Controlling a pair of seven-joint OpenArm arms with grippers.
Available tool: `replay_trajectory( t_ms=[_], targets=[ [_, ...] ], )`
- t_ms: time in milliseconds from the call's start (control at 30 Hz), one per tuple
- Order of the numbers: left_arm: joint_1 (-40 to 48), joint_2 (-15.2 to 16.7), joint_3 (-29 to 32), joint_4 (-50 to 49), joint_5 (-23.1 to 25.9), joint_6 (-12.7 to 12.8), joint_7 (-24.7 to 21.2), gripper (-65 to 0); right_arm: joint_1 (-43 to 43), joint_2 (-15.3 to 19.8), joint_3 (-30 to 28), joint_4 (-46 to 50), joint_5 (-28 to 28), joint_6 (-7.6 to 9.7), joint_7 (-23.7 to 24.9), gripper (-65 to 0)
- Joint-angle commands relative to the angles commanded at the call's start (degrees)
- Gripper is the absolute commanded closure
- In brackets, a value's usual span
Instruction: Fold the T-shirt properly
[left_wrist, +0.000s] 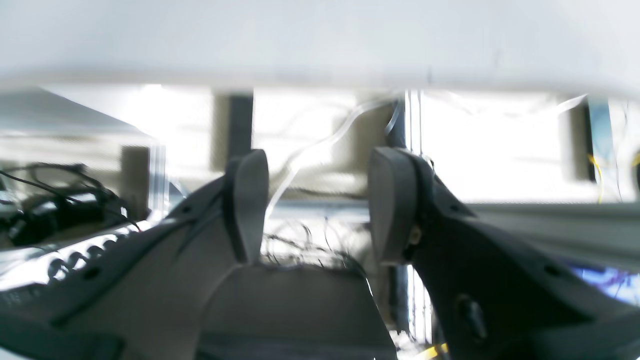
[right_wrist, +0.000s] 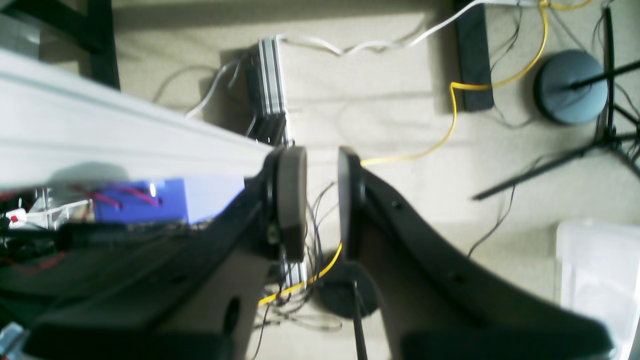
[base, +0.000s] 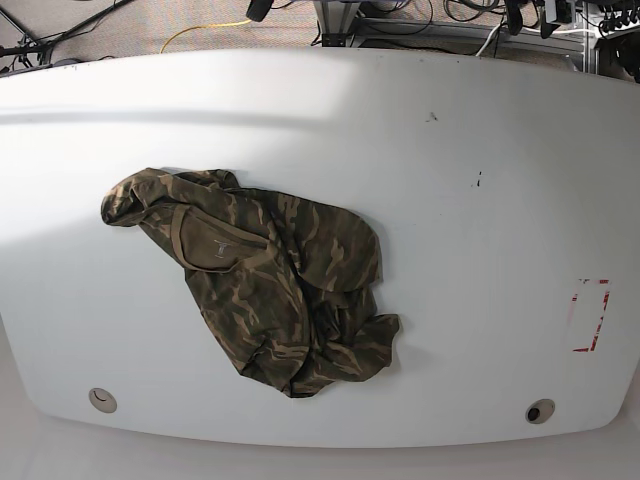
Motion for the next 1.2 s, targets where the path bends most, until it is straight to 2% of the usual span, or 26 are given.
replay_trajectory(
  t_ms=[133,333,433,500,567,767,833,1000,1100,1200],
  targets=[
    [-0.2,0.8,-0.8,2.7,-2.6,0.0,0.0,-29.9,2.5,0.4,0.1,4.5,0.7,0.0,-0.1,-10.1],
    [-1.3,2.2,-0.5,5.0,-2.8,0.0,0.0,-30.1,8.9,2.3,1.2,8.0,0.6,0.0,-0.1,-10.1],
    [-3.3,3.8,-0.6,5.3,-2.6,0.0,0.0,-34.9,13.0,3.6,1.2,8.7,0.4,0.0,-1.3,-10.1],
    [-4.4,4.7,-0.8,5.3,-2.6,0.0,0.0,-42.1,16.4,5.5,1.1,9.8,0.4,0.0,-5.3,-10.1],
    [-5.0,5.9,-1.0,5.5,-2.6,0.0,0.0,-46.1,19.6,6.9,0.9,10.5,0.5,0.0,-9.0,-10.3],
    [-6.5,7.1,-1.1,5.5,-2.5,0.0,0.0,-47.1,30.2,8.5,0.7,10.5,0.5,0.18,-19.2,-11.1],
    [-6.6,7.1,-1.1,5.5,-2.5,0.0,0.0,-47.1,33.3,8.5,0.7,10.5,0.4,1.58,-22.6,-13.2],
    [-9.8,7.1,-1.1,5.1,-2.5,0.1,0.0,-47.1,42.9,8.5,0.7,10.4,0.4,7.3,-32.6,-29.3],
    [-11.7,6.9,-1.1,5.1,-2.1,0.1,0.1,-47.1,48.7,8.5,0.7,10.3,0.4,9.05,-38.4,-35.7],
    [-12.3,7.0,-1.1,5.1,0.9,0.1,0.1,-47.1,53.5,8.5,-0.1,10.3,0.5,10.9,-44.3,-38.8]
  ],
)
